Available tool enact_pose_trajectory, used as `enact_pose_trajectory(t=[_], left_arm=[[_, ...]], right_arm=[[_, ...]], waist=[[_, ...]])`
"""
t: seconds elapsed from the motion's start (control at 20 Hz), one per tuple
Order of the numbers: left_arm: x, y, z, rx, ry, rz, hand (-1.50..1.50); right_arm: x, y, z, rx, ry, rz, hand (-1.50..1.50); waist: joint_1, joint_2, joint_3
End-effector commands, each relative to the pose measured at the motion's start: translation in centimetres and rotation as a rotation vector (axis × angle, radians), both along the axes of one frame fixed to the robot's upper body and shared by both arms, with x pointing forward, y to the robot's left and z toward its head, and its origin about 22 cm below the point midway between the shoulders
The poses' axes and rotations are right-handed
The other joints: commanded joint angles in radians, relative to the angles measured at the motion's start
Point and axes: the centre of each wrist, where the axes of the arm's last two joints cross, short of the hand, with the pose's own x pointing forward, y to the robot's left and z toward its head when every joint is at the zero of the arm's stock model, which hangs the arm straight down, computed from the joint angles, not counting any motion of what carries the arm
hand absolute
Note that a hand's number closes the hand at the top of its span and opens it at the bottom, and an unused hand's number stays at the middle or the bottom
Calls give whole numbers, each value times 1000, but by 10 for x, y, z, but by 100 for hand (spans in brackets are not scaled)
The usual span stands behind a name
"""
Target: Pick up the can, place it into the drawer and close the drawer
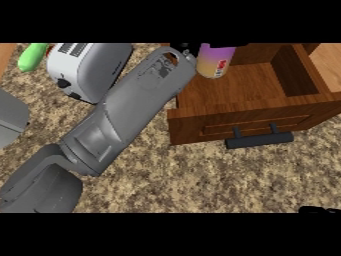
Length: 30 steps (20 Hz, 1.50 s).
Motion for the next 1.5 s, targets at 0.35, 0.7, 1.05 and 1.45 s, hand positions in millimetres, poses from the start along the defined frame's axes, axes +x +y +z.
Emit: enact_pose_trajectory(t=[0.35,0.7,1.05,1.45], left_arm=[[0,3,-14,28,-1,78,-150],[1,7,-23,14,-18,136,-150],[0,5,-20,-53,-7,148,-150],[-3,-1,-10,-125,7,97,-150]], right_arm=[[4,3,5,-6,-4,20,-150],[4,1,9,-19,-23,36,-150],[-1,7,27,-184,-95,-3,-150],[4,16,38,-414,-170,12,-150]], waist=[[-18,3,0],[-45,9,1],[-36,5,-1],[8,-2,-2]])
